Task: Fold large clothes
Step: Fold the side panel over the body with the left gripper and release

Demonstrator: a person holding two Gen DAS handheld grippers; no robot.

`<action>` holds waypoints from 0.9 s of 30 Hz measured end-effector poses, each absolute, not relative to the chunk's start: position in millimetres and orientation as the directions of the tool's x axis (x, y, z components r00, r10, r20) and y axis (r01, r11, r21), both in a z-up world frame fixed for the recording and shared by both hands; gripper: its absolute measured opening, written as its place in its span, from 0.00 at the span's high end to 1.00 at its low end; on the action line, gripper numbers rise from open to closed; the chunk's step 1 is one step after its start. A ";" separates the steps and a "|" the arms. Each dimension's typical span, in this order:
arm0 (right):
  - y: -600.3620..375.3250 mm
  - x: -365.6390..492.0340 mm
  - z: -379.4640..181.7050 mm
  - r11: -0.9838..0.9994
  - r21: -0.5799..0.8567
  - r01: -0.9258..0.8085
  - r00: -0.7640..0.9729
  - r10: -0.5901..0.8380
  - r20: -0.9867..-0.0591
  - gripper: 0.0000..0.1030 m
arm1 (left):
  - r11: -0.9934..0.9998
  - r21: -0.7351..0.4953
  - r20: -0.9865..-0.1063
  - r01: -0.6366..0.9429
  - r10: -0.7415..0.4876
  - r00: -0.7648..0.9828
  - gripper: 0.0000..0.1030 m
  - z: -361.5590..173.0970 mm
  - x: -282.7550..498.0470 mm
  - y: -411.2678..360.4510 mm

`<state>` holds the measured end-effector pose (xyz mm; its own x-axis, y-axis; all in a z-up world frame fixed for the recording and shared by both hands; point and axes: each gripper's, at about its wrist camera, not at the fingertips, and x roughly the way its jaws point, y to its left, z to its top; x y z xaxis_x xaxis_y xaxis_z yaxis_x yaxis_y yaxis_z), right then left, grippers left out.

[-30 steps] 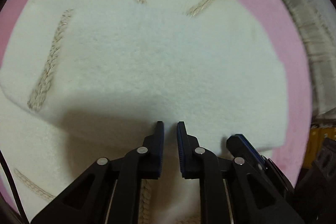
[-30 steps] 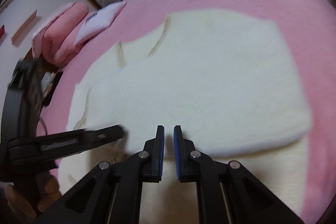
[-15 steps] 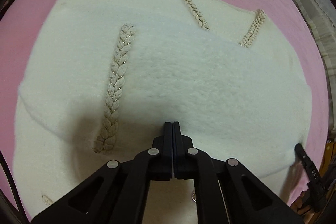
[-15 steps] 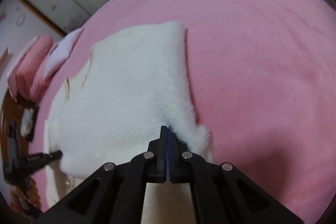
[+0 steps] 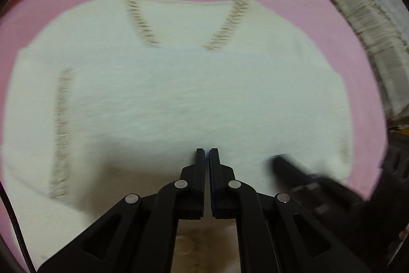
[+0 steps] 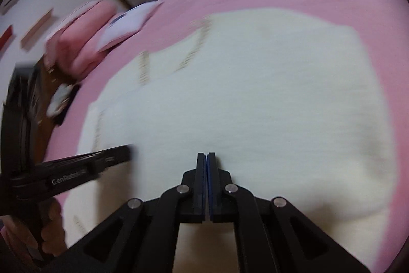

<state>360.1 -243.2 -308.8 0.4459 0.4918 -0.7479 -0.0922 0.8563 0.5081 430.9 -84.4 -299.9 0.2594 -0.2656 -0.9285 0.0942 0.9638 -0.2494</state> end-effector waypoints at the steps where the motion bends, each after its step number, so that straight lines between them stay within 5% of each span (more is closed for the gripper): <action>1: -239.3 366.3 -311.4 0.843 0.529 -0.097 0.439 0.513 -0.738 0.99 | 0.964 -0.252 -0.928 0.080 -0.264 0.262 0.99 -302.0 435.9 -85.1; 12: -323.6 437.4 -321.2 0.859 0.511 0.032 0.549 0.412 -0.727 1.00 | 0.930 -0.350 -0.887 -0.112 -0.291 0.358 0.99 -323.4 526.0 -35.0; 18: -410.0 426.8 -317.0 0.856 0.431 0.285 0.596 0.193 -0.779 1.00 | 0.956 -0.107 -0.927 -0.272 0.003 0.375 0.99 -328.7 534.8 28.3; 21: -421.3 419.1 -318.9 0.790 0.512 0.337 0.605 0.235 -0.761 1.00 | 0.943 -0.199 -0.917 -0.265 -0.084 0.389 0.99 -333.4 534.0 60.2; 27: -400.9 407.1 -313.2 0.838 0.413 0.356 0.553 0.168 -0.816 1.00 | 0.978 -0.067 -0.924 -0.200 0.015 0.383 0.99 -326.4 515.0 54.6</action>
